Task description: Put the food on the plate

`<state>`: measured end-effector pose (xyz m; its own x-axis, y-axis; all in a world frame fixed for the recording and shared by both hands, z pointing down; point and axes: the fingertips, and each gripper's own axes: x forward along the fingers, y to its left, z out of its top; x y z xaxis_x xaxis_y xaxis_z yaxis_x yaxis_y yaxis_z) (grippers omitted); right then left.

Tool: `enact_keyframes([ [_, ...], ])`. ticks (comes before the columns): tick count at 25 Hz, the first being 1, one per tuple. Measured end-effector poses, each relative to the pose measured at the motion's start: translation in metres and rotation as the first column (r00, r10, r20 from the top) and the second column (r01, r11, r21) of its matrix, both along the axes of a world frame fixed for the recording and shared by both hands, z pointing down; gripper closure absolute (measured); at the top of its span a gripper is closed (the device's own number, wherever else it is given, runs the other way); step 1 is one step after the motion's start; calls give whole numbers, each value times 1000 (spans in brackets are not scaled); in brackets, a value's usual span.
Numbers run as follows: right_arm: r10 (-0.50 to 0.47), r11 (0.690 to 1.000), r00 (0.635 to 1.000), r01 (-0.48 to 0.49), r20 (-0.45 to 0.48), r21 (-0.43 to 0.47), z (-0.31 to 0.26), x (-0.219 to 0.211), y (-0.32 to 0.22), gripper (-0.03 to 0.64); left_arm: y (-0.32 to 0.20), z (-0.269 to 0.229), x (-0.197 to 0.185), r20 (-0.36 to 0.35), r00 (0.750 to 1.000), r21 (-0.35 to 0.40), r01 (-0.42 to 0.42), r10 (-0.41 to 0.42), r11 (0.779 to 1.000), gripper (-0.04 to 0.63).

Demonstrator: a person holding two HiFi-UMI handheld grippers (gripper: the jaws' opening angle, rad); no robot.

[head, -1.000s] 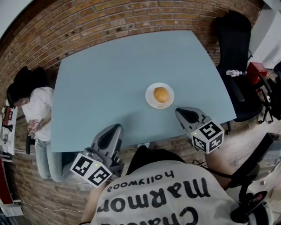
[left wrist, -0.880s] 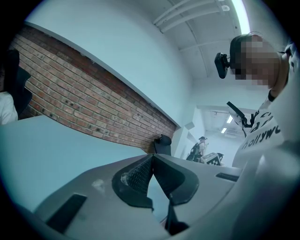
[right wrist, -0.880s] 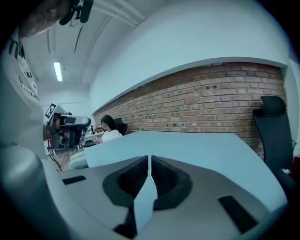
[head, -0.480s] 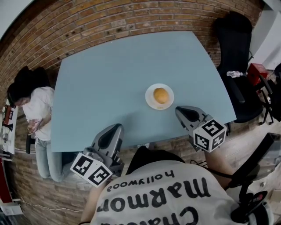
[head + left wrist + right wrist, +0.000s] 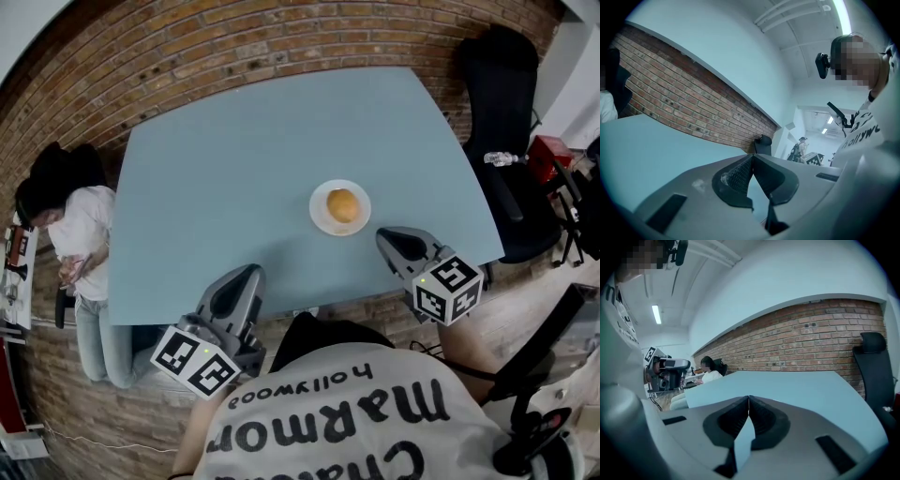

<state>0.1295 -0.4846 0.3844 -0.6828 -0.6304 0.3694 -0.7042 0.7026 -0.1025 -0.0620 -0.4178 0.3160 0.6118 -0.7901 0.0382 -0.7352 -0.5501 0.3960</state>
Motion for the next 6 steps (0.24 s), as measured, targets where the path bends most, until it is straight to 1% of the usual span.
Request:
enact_keyframes([
  [6,6,1000,1000,-6,-12,6,3,4,-6,606,-2,3,1,0,1000,-3,5,-5,1000,589],
])
